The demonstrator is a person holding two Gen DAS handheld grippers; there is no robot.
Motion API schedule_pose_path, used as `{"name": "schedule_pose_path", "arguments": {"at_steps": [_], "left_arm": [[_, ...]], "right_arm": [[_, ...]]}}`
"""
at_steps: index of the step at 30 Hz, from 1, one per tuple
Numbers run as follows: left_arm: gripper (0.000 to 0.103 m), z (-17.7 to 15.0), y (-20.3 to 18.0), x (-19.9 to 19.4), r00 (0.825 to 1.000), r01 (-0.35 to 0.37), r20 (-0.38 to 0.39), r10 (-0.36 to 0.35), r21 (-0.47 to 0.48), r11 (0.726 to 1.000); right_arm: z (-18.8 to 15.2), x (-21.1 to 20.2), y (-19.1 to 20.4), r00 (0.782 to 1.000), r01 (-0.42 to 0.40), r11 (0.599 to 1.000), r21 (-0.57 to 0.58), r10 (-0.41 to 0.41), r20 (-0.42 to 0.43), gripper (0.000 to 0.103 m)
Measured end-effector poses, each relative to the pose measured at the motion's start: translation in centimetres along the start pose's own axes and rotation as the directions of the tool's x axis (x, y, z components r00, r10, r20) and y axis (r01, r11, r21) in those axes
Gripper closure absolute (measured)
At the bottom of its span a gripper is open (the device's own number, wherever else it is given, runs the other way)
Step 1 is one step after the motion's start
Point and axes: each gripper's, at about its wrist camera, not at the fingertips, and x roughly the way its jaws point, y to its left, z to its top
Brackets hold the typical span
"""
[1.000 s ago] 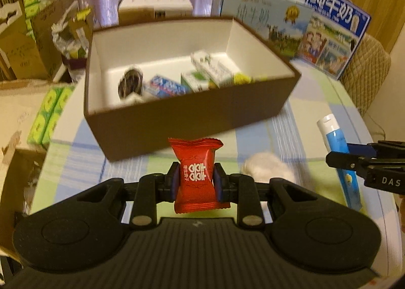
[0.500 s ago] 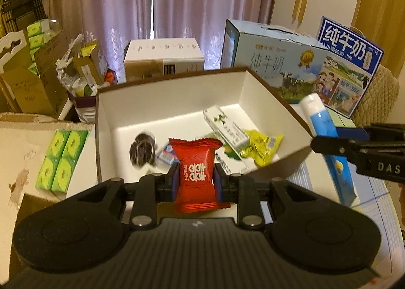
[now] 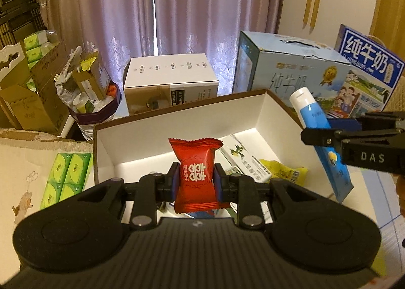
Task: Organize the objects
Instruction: 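Carry the candy and tube into the brown box and open the right tool, then lower the red candy packet into the brown box with the left tool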
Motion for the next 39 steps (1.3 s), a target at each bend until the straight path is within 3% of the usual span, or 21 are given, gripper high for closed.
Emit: {"name": "schedule_pose_path", "arguments": {"at_steps": [20,29,33,39], "left_arm": [[0.080,1.0,1.2,6.8,0.997,0.005,-0.079,-0.005,0.000,1.000],[0.080,0.8,1.8,7.8,0.995,-0.003,-0.096,0.003,-0.006,1.000],[0.080,0.8,1.8,7.9,0.995,-0.003,-0.098,0.002,-0.006,1.000],[0.080,0.7,1.7,8.0,0.995,-0.001,-0.101,0.000,-0.007,1.000]], "right_arm": [[-0.4,9.1,-2.3,0.987,0.098,0.988,-0.120,-0.112,-0.112,0.068],[-0.1,10.5,-2.2,0.990,0.098,0.986,-0.138,-0.110,-0.085,0.067],[0.8,10.3,-2.4,0.992,0.113,0.989,-0.094,-0.118,-0.052,0.066],[0.7,9.1,-2.8,0.996,0.073,0.996,-0.058,-0.076,-0.052,0.066]]}}
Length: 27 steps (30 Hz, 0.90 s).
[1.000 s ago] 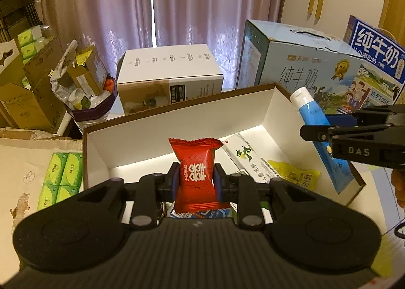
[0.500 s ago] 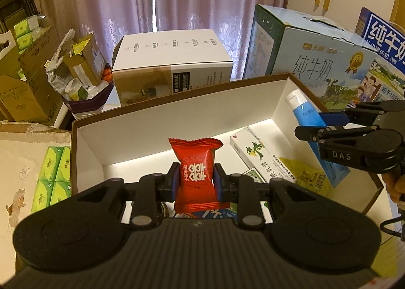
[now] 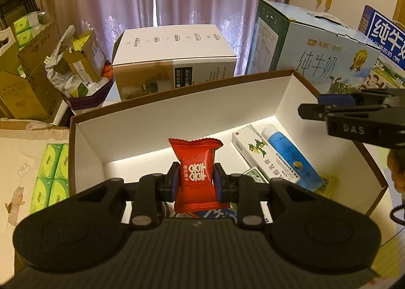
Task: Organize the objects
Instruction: 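Lower the red candy packet into the brown box with the left tool, then open the left tool to release the candy and withdraw both tools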
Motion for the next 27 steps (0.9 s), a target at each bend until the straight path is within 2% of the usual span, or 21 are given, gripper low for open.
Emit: {"name": "schedule_pose_path", "arguments": {"at_steps": [10,17,24,25,27], "left_arm": [[0.080,0.2,-0.7,0.6,1.000,0.009,-0.006,-0.008,0.008,1.000],[0.080,0.5,-1.1,1.3,1.000,0.011,-0.012,-0.011,0.010,1.000],[0.080,1.5,-1.2,1.6,1.000,0.007,0.013,-0.007,0.016,1.000],[0.079,1.7,-1.3,1.5,1.000,0.005,0.030,-0.005,0.018,1.000],[0.061,2.0,-1.3,1.4,0.999,0.005,0.049,-0.006,0.023,1.000]], "right_arm": [[-2.0,-0.6,-0.4,0.998,-0.024,0.999,0.030,0.026,-0.050,0.066],[-2.2,-0.7,-0.8,0.999,-0.024,0.998,0.051,0.026,-0.048,0.066],[-2.1,-1.0,-1.1,0.999,-0.028,0.997,0.066,0.031,-0.035,0.066],[-2.1,-1.1,-1.0,0.999,-0.028,0.997,0.066,0.030,-0.034,0.066],[-2.1,-1.2,-1.0,0.999,-0.027,0.998,0.065,0.029,-0.034,0.066]]}}
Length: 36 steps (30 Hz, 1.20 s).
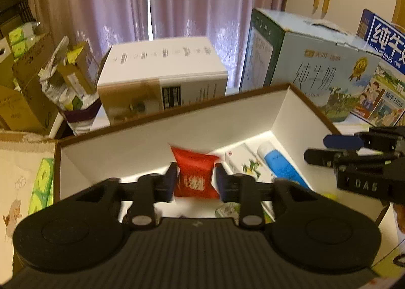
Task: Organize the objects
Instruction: 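Open the left tool to release the candy and withdraw both tools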
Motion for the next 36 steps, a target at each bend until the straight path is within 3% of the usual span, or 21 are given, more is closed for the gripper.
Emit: {"name": "schedule_pose_path", "arguments": {"at_steps": [1,2,10,20,36], "left_arm": [[0.045,0.1,0.0,-0.1,1.000,-0.005,0.007,0.005,-0.002,1.000],[0.041,0.2,0.1,-0.2,1.000,-0.010,0.016,0.010,-0.002,1.000],[0.026,-0.4,1.5,-0.8,1.000,-0.021,-0.017,0.021,-0.036,0.999],[0.023,-1.7,2.6,-3.2,0.999,-0.041,-0.029,0.039,-0.060,0.997],[0.019,-4.4,1.1,-9.7,1.000,-0.008,-0.014,0.007,-0.083,0.996]], "right_arm": [[0.0,-0.1,0.1,1.000,0.000,1.000,-0.001,0.000,-0.001,0.065],[-0.1,-0.2,0.1,1.000,-0.001,1.000,-0.002,0.001,-0.001,0.065],[-0.8,-1.5,0.3,1.000,-0.018,1.000,0.016,0.018,-0.002,0.055],[-1.6,-4.1,0.9,0.999,-0.042,0.998,0.048,0.041,0.024,0.043],[-3.7,-11.1,2.7,0.995,-0.063,0.991,0.118,0.054,0.083,0.036]]}}
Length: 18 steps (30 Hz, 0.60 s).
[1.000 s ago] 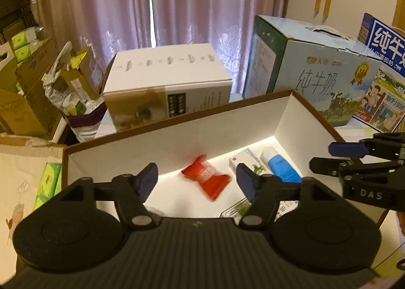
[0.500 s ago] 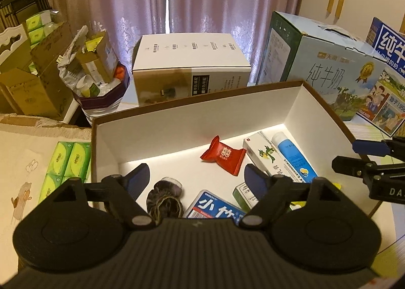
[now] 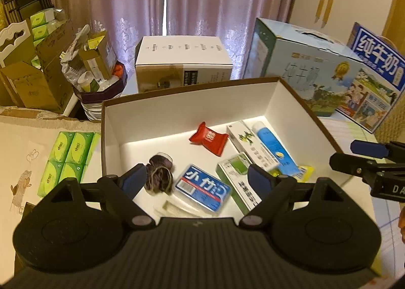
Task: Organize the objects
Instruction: 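Open the left tool to release the candy and withdraw both tools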
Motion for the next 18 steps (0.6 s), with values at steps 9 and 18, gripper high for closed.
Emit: {"name": "schedule_pose_path", "arguments": {"at_steps": [9,18], "left_arm": [[0.018,-2.0,-1.0,-4.2,1.000,0.014,0.024,-0.013,-0.009,1.000],[0.018,-4.9,-2.3,-6.6,1.000,0.031,0.000,-0.031,-0.013,0.999]], "right_arm": [[-1.4,-3.9,1.0,1.000,0.008,0.999,0.034,-0.008,0.020,0.035],[-3.8,-6.7,2.2,1.000,-0.001,0.999,0.048,0.001,-0.001,0.035]]}}
